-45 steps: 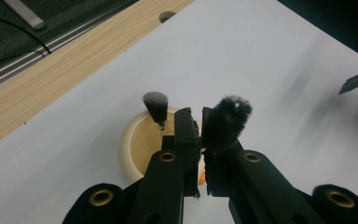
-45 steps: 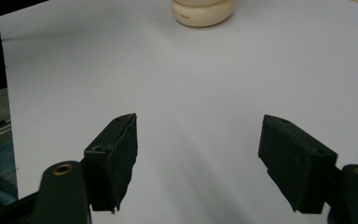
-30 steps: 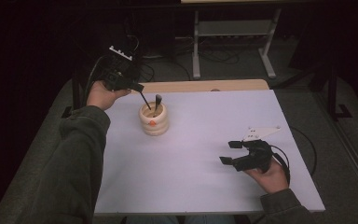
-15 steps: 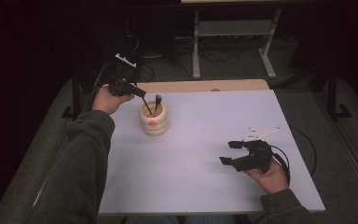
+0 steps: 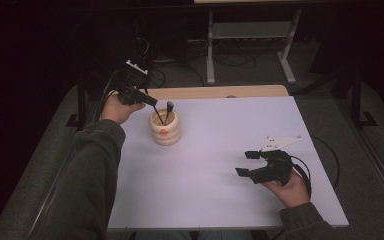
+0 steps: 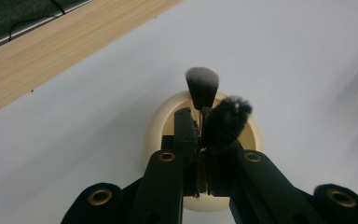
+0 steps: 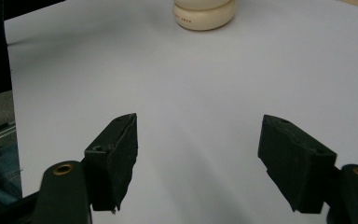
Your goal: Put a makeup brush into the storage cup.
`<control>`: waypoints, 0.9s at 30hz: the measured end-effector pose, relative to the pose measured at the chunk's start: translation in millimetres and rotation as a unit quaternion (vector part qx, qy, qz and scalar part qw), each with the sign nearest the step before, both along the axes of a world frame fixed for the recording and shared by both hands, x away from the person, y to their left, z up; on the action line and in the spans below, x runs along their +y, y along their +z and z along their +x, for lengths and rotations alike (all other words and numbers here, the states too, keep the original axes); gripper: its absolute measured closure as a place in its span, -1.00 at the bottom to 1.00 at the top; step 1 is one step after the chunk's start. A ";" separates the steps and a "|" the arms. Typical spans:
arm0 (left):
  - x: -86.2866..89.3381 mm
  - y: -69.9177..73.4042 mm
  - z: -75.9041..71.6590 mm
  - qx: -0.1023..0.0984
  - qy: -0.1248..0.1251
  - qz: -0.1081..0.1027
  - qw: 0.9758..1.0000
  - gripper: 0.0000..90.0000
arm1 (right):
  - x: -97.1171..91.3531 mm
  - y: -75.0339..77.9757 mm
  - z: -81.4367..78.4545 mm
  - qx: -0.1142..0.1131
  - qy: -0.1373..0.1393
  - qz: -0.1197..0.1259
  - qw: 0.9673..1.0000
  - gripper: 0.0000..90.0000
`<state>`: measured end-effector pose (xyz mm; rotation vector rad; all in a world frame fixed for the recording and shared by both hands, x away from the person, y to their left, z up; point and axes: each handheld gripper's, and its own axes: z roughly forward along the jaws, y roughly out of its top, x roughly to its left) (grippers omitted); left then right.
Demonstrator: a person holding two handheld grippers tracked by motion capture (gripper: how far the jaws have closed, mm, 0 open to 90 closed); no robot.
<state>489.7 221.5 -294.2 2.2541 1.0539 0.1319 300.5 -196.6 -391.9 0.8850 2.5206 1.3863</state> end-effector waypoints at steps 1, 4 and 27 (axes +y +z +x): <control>0.0 0.0 0.0 0.000 0.000 0.000 1.000 0.88 | 0.0 0.0 0.0 0.000 0.000 0.000 1.000 -0.39; -0.6 -1.6 0.5 0.002 0.001 0.003 1.000 0.88 | 0.0 0.5 -0.4 -0.001 0.000 0.002 1.000 -0.39; 5.7 -18.0 2.5 0.014 0.014 0.005 1.000 0.80 | 0.4 1.5 -1.1 0.001 0.008 0.005 1.000 -0.39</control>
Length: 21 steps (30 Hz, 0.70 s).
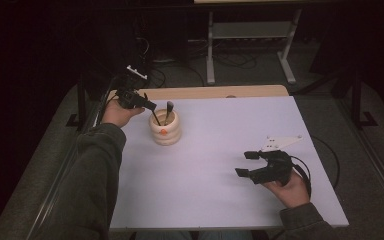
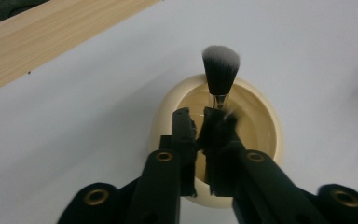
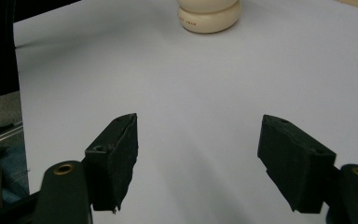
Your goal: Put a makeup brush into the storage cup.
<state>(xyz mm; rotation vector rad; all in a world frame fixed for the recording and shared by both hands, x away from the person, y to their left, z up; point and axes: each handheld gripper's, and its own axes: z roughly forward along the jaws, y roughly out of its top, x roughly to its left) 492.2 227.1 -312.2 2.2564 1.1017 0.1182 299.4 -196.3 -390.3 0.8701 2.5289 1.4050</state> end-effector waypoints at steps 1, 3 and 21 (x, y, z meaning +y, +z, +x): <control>0.4 0.7 0.1 -0.001 0.000 0.005 1.000 0.72 | 0.1 0.1 -0.3 0.000 -0.001 0.001 1.000 -0.39; 0.3 0.7 -0.4 -0.003 0.005 0.011 1.000 0.64 | 0.5 0.4 -0.9 0.001 -0.003 0.003 1.000 -0.39; 17.1 -1.4 -16.8 -0.006 0.008 -0.016 1.000 0.24 | 3.4 0.4 -2.1 0.000 0.000 -0.003 1.000 -0.39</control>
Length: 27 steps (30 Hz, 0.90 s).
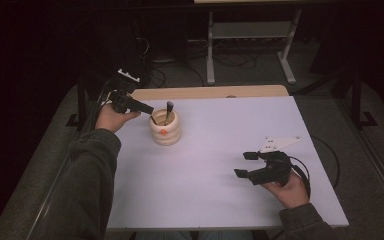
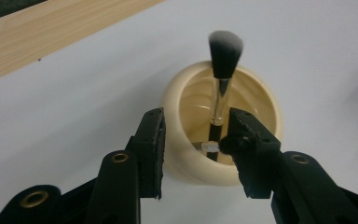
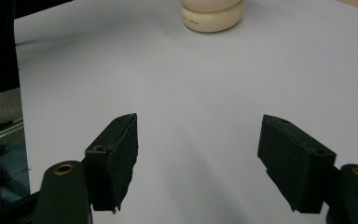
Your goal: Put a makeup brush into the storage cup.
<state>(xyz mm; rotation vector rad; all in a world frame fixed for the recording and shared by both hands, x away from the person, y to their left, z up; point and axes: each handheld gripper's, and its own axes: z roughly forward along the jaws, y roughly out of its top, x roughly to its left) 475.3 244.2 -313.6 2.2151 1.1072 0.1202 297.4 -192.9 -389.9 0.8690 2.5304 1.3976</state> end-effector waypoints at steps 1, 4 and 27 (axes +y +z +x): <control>0.0 0.0 -1.5 0.000 -0.006 0.000 1.000 0.23 | -0.4 0.1 0.1 -0.001 -0.001 -0.001 1.000 -0.39; -0.4 -0.5 -5.9 -0.001 -0.012 -0.002 1.000 0.18 | -1.6 0.1 0.8 -0.005 -0.003 0.000 1.000 -0.39; -5.3 -5.2 -40.6 -0.020 -0.041 -0.024 0.999 -0.01 | 0.3 -0.7 0.5 -0.003 -0.007 -0.010 1.000 -0.39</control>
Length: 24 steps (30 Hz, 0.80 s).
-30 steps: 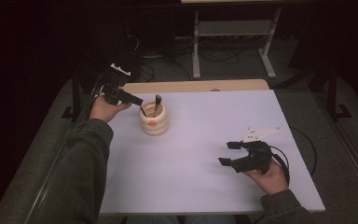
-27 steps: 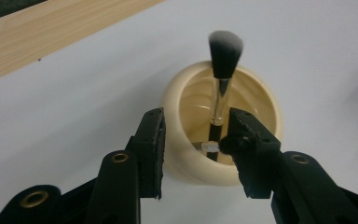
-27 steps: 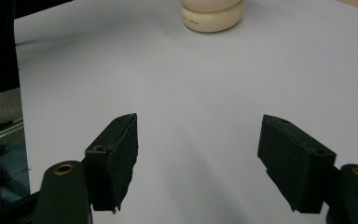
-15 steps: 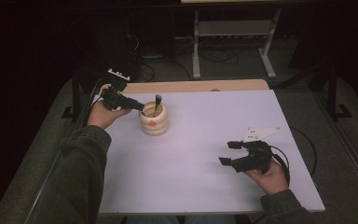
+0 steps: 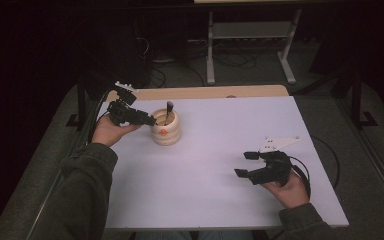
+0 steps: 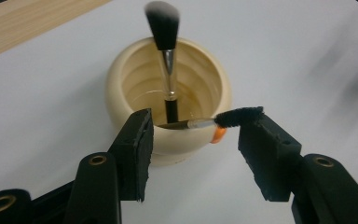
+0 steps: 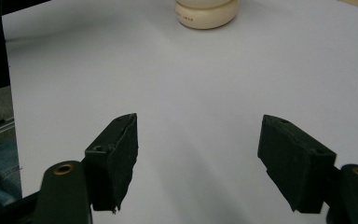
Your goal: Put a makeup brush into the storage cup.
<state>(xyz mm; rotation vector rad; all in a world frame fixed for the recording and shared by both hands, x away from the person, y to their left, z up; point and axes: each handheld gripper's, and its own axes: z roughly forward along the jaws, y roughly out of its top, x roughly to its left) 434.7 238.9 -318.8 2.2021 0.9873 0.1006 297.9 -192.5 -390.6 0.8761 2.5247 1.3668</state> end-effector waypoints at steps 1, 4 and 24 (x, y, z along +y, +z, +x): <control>-0.1 0.1 -1.2 0.000 -0.006 0.003 1.000 -0.01 | -0.3 0.0 0.2 -0.002 -0.001 0.000 1.000 -0.39; -2.8 -1.5 -6.9 -0.002 -0.008 0.001 1.000 -0.02 | -1.8 0.6 -0.1 -0.002 -0.004 0.000 1.000 -0.39; -4.2 -10.0 -26.8 -0.015 -0.024 0.004 1.000 -0.04 | -5.9 0.9 1.0 -0.006 -0.016 -0.004 1.000 -0.39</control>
